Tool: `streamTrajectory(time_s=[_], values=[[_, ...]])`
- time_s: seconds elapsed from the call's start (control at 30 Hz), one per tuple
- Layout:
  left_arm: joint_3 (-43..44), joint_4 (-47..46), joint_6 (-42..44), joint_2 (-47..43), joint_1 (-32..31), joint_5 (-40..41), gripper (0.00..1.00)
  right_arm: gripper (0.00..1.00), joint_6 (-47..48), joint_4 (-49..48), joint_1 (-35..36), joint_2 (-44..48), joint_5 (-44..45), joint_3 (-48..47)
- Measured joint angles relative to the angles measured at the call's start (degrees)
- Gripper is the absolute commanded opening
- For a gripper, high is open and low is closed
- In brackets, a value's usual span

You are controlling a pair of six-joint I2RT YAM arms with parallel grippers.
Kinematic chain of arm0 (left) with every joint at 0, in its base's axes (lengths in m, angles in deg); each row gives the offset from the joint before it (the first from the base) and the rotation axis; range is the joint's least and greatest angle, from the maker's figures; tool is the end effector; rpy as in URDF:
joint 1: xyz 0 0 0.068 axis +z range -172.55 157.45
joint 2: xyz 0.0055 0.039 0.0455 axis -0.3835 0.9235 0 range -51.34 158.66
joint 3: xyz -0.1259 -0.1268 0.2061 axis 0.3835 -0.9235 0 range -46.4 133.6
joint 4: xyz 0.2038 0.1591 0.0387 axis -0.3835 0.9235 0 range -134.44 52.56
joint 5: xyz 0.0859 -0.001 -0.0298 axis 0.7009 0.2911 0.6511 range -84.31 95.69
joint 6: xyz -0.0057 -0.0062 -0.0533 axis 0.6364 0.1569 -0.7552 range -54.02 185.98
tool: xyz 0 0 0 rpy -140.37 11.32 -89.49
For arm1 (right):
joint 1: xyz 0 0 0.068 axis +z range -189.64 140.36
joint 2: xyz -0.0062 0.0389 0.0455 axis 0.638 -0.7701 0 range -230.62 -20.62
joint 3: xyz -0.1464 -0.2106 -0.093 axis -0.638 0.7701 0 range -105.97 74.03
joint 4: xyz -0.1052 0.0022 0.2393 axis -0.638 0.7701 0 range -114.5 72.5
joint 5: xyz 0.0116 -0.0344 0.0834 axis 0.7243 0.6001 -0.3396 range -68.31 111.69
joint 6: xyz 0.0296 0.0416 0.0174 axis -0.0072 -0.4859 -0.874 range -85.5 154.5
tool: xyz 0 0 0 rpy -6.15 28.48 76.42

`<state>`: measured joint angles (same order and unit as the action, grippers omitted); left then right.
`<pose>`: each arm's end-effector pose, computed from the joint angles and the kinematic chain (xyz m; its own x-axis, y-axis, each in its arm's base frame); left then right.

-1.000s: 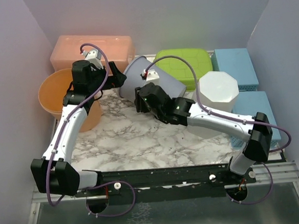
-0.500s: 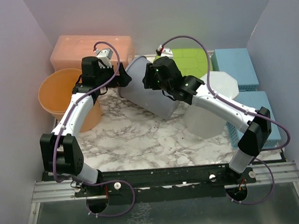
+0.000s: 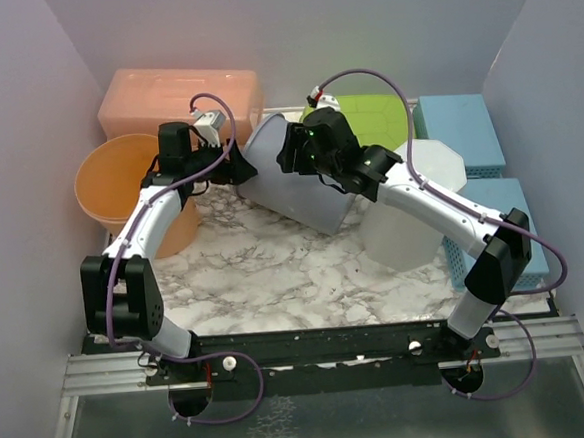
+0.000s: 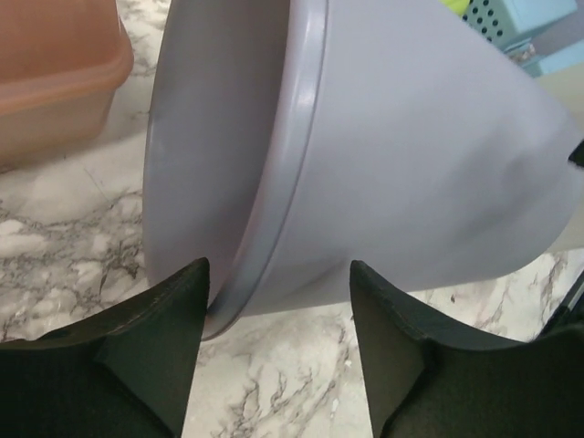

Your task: Turn the large container upside down

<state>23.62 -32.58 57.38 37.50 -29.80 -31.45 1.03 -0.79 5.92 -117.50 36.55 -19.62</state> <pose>0.3485 -0.0660 0.3029 -0.5924 -0.0448 -0.8044 0.5332 0.7267 -0.4332 0.2840 0.2766 0.3726 -0.5570 0.1934 -0.8077 -0.2672 0.8791 0.3947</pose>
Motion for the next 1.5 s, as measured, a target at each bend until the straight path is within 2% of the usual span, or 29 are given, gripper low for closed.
streamTrajectory(time_s=[0.2,0.33,0.63,0.77,0.93,1.03,1.27,1.5], values=[[-6.27,0.44,0.09,-5.73,1.09,-0.59,0.46,0.58,-0.24,0.02,-1.09,-0.09,-2.12,0.00],[-10.97,0.76,-0.48,-11.96,1.25,-0.55,0.41,0.58,-0.37,0.02,-1.42,-0.98,-4.92,-0.15],[-22.75,0.59,-5.16,-26.75,1.22,-0.31,0.40,0.58,0.07,0.74,-1.42,-5.25,-17.68,-4.15],[-28.74,-0.68,-8.79,-32.44,0.90,0.11,0.39,0.58,0.37,2.97,-0.79,-6.60,-19.52,-8.17],[-33.14,-2.10,-13.27,-35.89,-0.28,0.70,0.37,0.59,2.10,7.85,2.27,-10.56,-14.47,-17.68],[-35.04,-4.02,-16.50,-38.40,-0.83,1.05,0.37,0.59,2.21,10.99,4.79,-12.92,-8.44,-22.10],[-39.47,-8.13,-22.10,-44.52,-2.29,2.03,0.37,0.55,2.14,17.09,9.20,-18.21,3.89,-27.82],[-41.31,-8.90,-24.41,-45.59,-2.93,2.25,0.37,0.50,2.78,19.56,11.61,-21.70,9.38,-32.30]])
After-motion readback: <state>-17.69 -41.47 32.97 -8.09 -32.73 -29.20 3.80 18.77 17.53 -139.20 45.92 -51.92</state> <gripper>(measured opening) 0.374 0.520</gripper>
